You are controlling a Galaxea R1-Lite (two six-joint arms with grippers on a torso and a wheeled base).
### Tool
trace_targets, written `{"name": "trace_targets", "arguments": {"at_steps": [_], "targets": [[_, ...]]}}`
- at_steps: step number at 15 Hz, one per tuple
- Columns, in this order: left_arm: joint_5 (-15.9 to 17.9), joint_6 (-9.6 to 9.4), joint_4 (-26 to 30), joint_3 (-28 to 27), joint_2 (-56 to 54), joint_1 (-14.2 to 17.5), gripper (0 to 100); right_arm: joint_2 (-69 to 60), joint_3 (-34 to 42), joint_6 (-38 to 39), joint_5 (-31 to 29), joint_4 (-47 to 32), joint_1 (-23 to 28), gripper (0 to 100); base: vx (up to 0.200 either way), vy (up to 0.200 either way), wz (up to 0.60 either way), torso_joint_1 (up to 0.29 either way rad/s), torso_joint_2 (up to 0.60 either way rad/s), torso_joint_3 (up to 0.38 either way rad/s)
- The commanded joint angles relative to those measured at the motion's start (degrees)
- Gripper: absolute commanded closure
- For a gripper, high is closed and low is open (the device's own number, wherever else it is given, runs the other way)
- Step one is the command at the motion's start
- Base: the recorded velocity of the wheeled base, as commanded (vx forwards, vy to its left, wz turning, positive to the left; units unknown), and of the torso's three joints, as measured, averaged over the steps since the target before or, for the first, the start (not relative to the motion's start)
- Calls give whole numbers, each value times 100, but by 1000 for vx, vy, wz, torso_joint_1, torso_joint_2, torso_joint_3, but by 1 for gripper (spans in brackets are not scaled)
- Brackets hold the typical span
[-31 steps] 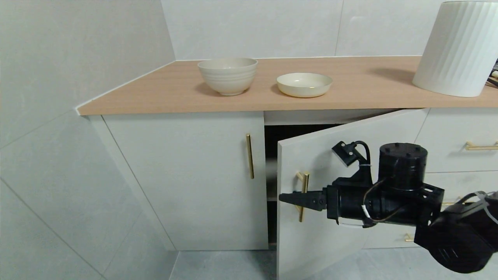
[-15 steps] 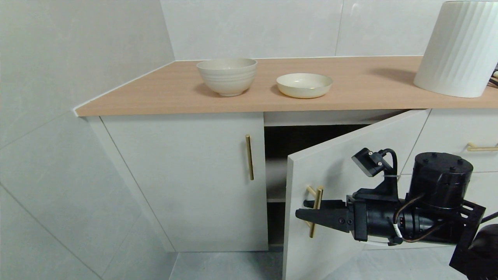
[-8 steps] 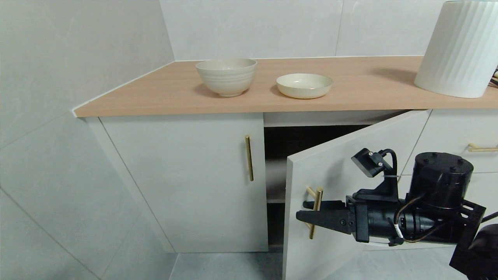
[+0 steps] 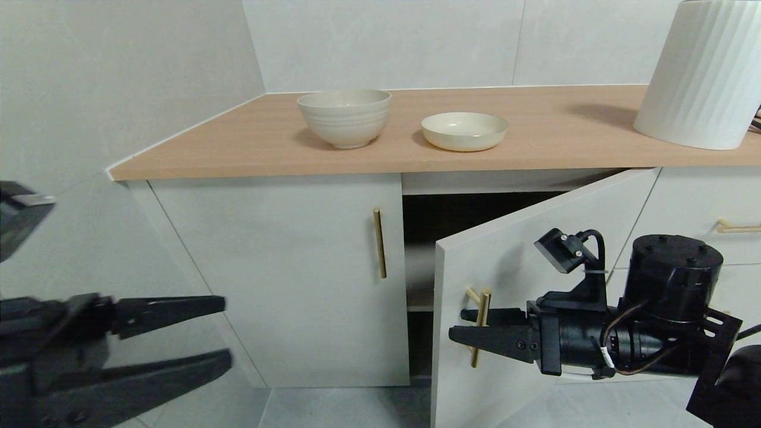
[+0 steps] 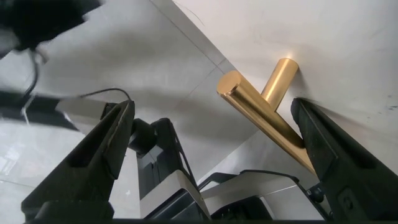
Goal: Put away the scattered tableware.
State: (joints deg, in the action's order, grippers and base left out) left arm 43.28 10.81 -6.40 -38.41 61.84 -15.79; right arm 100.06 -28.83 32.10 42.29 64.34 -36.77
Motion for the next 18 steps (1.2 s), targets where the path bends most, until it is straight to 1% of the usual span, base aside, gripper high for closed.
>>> {"name": "trace_targets", "arguments": {"at_steps": [1,2,3,4,6,8,9,11,14,15,17,18], "targets": [[5,835,-1707,616,1805,-768,0,13,44,7,51,-1,-15,0,0,0,0,0,0,0],[-30,896,-2093,791,1963,-768,0,13,44,-2,51,-1,-24,0,0,0,0,0,0,0],[-83,1046,-2911,1143,2350,-768,0,13,44,-2,51,-1,-24,0,0,0,0,0,0,0],[-179,1107,-3315,1328,2596,-768,0,13,44,-2,51,-1,-24,0,0,0,0,0,0,0],[-241,1160,-3588,1372,2974,-830,0,22,53,-2,51,-9,-32,0,0,0,0,0,0,0],[-311,1169,-3675,1336,3255,-1032,0,49,62,-2,51,-1,-32,0,0,0,0,0,0,0],[-355,1169,-3675,1336,3264,-1076,100,49,62,-2,51,-1,-32,0,0,0,0,0,0,0],[-434,1186,-3675,1266,3273,-1181,100,49,62,-2,51,-1,-41,0,0,0,0,0,0,0],[-443,1169,-3763,1020,3492,-1199,100,57,62,-2,51,-1,-41,0,0,0,0,0,0,0],[-443,1160,-3878,871,3659,-1199,100,66,62,-2,51,-1,-41,0,0,0,0,0,0,0],[-496,1125,-4045,334,4143,-1251,100,101,62,-2,51,-1,-41,0,0,0,0,0,0,0],[-636,1116,-4168,71,4433,-1339,100,128,62,-2,51,-1,-41,0,0,0,0,0,0,0]]}}
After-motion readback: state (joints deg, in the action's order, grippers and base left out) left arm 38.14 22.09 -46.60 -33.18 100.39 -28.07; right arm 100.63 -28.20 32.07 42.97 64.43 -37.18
